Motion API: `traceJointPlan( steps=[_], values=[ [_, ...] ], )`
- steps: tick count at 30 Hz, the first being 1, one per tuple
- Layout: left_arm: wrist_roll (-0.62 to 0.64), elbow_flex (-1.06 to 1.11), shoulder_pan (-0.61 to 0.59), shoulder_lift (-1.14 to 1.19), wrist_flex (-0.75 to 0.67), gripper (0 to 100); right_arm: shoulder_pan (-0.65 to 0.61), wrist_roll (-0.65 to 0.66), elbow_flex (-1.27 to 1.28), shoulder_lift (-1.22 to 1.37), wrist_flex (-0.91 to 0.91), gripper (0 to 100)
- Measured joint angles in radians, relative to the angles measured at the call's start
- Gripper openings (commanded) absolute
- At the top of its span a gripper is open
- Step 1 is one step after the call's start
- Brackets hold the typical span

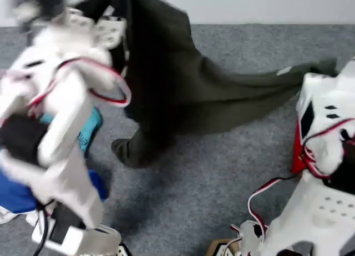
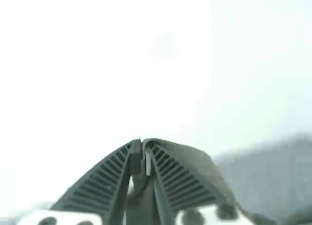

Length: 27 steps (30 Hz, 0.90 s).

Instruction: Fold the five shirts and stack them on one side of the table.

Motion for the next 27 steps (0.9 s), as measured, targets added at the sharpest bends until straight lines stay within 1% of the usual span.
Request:
traceJointPlan(
  steps=[3, 7, 12, 17, 25, 27],
  values=[
    [-0.043, -0.014, 0.000, -0.060, -0.038, 0, 0.000, 0.000, -0.015, -0.005, -0.072, 0.9],
    [-0.103, -0.014, 0.000, -0.118, -0.048, 0, 0.003, 0.000, -0.017, -0.005, -0.092, 0.9],
    [-0.137, -0.014, 0.000, -0.196, -0.048, 0, 0.071, 0.000, -0.018, -0.015, -0.109, 0.9],
    [-0.183, -0.015, 0.000, -0.269, -0.048, 0, 0.124, 0.000, -0.018, -0.098, -0.160, 0.9],
    [-0.273, -0.018, 0.000, -0.358, -0.048, 0, 0.133, 0.002, -0.018, -0.245, -0.184, 0.9],
    [-0.295, -0.023, 0.000, -0.373, -0.048, 0, 0.133, 0.040, -0.018, -0.290, -0.184, 0.9]
  ],
)
